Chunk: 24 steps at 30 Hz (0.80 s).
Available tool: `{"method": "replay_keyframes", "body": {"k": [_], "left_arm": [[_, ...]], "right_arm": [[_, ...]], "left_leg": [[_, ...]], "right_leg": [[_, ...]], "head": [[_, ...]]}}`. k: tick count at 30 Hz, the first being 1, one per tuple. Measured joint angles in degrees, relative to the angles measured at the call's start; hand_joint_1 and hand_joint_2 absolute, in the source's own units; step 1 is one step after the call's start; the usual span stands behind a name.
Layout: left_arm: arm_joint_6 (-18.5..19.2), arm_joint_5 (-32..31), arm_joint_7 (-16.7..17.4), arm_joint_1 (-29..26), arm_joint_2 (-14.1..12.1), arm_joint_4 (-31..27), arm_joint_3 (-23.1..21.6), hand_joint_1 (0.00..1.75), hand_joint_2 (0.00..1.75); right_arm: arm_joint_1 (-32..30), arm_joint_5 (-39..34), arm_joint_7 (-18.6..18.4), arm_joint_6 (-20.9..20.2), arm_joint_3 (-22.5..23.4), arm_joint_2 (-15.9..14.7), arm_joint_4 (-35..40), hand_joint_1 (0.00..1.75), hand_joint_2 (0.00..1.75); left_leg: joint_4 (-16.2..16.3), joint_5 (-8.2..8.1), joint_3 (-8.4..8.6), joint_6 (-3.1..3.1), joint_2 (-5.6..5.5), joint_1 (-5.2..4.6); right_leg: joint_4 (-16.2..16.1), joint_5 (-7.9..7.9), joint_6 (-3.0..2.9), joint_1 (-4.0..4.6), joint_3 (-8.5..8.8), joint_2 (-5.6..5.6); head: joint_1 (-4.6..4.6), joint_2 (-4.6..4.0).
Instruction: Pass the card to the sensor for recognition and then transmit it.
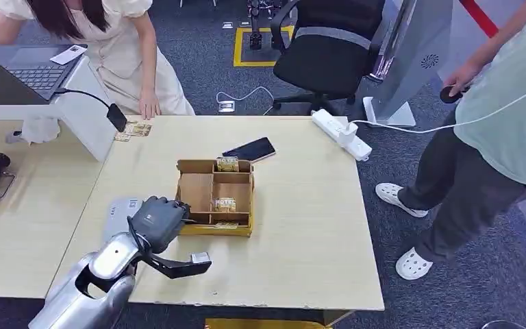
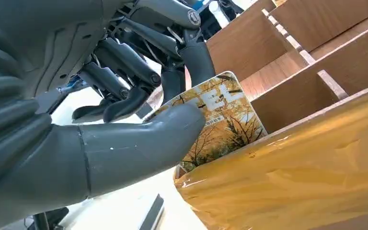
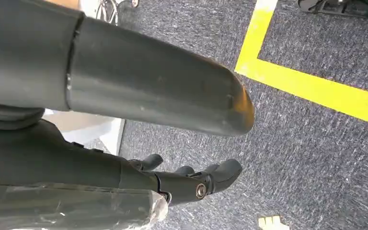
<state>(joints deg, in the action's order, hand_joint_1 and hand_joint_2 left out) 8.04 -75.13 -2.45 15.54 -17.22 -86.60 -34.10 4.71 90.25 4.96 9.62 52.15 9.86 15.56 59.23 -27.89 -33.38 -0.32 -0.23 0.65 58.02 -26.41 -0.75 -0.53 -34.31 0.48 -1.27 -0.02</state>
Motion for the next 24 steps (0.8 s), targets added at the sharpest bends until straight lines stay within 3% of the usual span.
{"method": "replay_keyframes", "body": {"k": [6, 13, 18, 24], "left_arm": [[-0.6, 5.5, 0.0, 0.9, -2.3, -2.1, 4.5, 1.75, 1.75], [0.7, 5.7, 1.3, 6.6, -4.0, -4.5, 13.3, 1.75, 1.75], [0.9, 3.9, 2.7, 9.2, -3.9, -4.8, 17.6, 1.75, 1.75], [-0.4, 0.9, 4.8, 10.6, -1.8, -4.9, 20.5, 1.75, 1.75]], "right_arm": [[0.0, 0.0, -0.1, 0.0, 0.0, 0.0, 0.0, 0.00, 0.00], [0.0, 0.0, -0.1, 0.1, 0.0, 0.0, 0.0, 0.00, 0.00], [0.0, 0.0, -0.1, 0.0, 0.0, 0.0, 0.0, 0.00, 0.00], [0.2, 0.0, -0.4, 0.0, 0.0, 0.0, 0.0, 0.00, 0.00]], "left_leg": [[0.0, 0.02, 0.00, -0.03, 0.01, 0.05], [0.0, 0.05, 0.01, -0.07, 0.00, 0.07], [0.0, 0.06, 0.02, -0.08, 0.00, 0.06], [0.0, 0.06, 0.01, -0.08, 0.00, 0.04]], "right_leg": [[0.0, 0.00, -0.01, 0.05, -0.03, 0.01], [0.0, 0.02, -0.02, 0.10, -0.01, 0.00], [0.0, 0.02, -0.02, 0.11, -0.02, 0.01], [0.0, 0.01, -0.02, 0.10, -0.02, 0.02]], "head": [[0.00, 0.02], [-0.02, 0.00], [0.00, 0.00], [-0.02, 0.00]]}}
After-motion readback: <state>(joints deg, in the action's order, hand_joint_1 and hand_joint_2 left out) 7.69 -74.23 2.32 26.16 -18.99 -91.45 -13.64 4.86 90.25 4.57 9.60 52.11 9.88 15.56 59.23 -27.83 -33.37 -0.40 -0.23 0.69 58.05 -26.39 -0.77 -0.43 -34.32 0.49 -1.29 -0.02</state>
